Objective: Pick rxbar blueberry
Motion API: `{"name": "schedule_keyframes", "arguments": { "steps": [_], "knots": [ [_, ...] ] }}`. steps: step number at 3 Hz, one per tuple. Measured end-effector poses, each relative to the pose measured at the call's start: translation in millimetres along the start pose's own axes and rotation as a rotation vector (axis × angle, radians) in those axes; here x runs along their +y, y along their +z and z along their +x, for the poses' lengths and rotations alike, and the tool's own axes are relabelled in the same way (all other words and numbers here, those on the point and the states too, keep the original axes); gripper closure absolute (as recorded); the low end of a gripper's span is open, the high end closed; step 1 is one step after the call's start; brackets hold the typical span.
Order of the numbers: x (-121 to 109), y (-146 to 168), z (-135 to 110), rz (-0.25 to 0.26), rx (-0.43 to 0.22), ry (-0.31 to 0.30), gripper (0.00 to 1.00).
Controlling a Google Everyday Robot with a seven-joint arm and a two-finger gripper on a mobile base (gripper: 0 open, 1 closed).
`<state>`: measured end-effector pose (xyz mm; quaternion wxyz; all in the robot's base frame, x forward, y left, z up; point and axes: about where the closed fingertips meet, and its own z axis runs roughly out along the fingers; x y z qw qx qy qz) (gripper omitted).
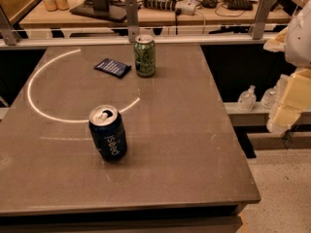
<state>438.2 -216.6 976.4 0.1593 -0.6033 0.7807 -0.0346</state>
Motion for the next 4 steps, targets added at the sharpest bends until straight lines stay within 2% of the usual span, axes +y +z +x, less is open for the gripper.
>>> {"name": "schedule_keyframes", "arguments": {
  "steps": [1,2,3,4],
  "knots": [
    [0.2,0.4,-1.0,-0.001,-0.007,0.0,0.0],
    [4.6,6.9,-19.6,-0.03,-0.14,-0.001,0.0],
    [12.6,41.9,-55.9,-0.074,-0.406,0.08,0.0],
    [13.1,61.6,-101.5,-0.081,-0.586,0.119,0.0]
  ]
}}
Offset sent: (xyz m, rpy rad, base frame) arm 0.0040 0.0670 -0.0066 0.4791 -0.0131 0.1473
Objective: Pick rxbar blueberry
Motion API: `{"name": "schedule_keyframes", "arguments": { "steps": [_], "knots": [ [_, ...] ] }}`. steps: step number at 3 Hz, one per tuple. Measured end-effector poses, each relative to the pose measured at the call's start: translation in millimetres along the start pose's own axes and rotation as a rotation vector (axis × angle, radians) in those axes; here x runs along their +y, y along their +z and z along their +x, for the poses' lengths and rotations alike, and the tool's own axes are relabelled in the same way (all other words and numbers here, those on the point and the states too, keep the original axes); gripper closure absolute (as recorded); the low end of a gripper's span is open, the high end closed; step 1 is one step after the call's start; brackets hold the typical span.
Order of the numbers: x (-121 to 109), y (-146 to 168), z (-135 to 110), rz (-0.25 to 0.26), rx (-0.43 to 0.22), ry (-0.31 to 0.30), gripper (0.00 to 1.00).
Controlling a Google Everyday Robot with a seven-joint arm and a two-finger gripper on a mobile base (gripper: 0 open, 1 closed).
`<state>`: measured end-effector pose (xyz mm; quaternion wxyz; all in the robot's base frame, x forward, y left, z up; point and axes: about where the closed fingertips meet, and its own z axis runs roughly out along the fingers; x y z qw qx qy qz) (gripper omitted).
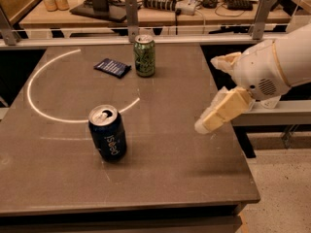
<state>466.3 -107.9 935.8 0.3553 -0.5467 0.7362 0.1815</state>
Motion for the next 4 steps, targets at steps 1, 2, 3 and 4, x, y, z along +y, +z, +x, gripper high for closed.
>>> {"name": "schedule_keyframes", "arguments": {
  "steps": [1,2,3,4],
  "knots": [
    [-2.6,1.5,-12.8,0.016,-0.037,0.004,0.0],
    [-1.4,6.7,-15.3,0.008,-0.05,0.016,0.0],
    [-5.9,39.8,-15.9,-0.007,-0.06,0.05,0.0],
    [-23.3,96.3,-27.3,-0.041,-0.093,0.065,0.0]
  ]
}}
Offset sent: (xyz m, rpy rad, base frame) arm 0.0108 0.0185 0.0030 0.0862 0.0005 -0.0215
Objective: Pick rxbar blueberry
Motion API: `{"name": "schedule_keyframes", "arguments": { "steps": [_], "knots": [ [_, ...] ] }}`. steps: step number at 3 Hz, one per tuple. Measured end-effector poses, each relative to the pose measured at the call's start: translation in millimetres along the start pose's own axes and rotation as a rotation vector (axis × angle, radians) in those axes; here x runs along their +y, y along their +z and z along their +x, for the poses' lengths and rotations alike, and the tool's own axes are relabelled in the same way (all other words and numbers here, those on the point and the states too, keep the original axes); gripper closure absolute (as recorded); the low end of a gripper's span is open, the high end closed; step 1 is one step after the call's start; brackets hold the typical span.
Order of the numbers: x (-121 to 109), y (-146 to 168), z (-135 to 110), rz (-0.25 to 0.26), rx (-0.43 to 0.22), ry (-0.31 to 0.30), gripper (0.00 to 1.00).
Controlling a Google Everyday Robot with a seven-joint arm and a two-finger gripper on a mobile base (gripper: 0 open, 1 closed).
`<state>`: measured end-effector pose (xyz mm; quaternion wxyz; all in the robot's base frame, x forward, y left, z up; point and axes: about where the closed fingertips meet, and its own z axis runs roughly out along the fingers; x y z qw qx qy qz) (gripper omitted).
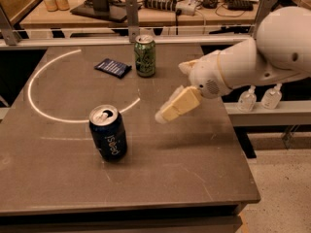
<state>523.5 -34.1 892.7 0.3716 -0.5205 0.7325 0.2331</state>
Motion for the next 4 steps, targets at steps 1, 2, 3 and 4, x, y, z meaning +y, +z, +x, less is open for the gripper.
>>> {"name": "schedule_keyframes", "arguments": {
  "steps": [1,2,3,4],
  "knots": [
    [-9.9,32.1,-12.7,-0.038,-0.022,-0.005,0.0],
    [-3.6,82.8,-37.7,-0.1,-0.096,0.04,0.0],
    [-6.3,114.7,-54.3,-0.111,-0.139,0.068,0.0],
    [-9.9,145.9,-78.1,-0.122,-0.188,0.07,0.0]
  ]
}}
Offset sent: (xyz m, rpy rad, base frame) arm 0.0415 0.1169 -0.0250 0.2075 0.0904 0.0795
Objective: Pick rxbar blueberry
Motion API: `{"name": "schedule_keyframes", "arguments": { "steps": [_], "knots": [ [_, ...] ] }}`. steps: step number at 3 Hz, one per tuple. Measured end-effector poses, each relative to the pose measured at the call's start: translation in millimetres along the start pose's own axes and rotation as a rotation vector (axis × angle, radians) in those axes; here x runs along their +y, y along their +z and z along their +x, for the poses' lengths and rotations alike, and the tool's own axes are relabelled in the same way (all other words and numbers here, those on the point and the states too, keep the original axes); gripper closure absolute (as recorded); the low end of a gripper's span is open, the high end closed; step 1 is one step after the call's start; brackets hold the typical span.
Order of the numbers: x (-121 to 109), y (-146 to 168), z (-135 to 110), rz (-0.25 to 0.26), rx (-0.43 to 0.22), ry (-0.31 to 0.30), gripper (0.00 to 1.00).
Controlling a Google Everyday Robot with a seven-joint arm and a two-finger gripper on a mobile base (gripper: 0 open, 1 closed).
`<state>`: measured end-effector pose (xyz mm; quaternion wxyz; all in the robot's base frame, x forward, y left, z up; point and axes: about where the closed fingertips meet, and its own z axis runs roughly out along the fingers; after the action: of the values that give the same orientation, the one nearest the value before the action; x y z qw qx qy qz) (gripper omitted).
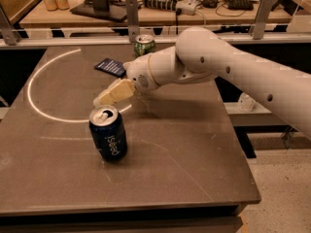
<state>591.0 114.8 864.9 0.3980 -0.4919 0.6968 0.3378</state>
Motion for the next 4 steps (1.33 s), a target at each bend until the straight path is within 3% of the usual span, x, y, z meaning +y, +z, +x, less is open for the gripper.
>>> {"name": "schedule_keyframes", "arguments": {
  "steps": [2,4],
  "knots": [
    [-43.6,45.4,-15.3,0.066,-0.041,0.02,0.0],
    [-109.6,63.3,-13.9,0.182,-0.025,0.034,0.0]
  ]
}}
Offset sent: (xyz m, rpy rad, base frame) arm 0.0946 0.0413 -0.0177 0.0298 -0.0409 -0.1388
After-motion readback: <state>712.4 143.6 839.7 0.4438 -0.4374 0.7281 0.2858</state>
